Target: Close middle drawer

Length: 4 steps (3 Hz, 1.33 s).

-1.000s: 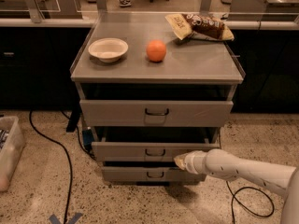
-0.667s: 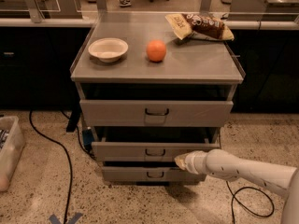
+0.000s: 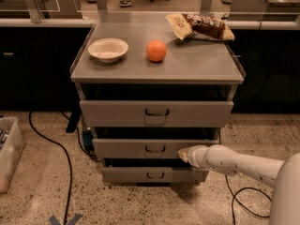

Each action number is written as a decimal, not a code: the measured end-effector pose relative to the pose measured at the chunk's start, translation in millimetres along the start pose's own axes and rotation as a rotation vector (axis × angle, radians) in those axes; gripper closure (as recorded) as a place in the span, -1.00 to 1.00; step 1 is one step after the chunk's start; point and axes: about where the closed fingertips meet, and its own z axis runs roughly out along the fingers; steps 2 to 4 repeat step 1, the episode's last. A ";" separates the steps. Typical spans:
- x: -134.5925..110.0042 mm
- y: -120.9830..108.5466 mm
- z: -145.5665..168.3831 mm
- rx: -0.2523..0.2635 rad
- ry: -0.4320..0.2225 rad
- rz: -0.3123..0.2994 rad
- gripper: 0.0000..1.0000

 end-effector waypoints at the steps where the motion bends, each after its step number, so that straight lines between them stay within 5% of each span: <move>1: 0.0 0.0 0.0 0.000 0.000 0.000 1.00; 4: 0.0 0.0 0.0 0.000 0.000 0.000 1.00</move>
Offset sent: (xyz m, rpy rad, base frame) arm 0.0000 0.0000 0.0000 0.0000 0.0000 0.0000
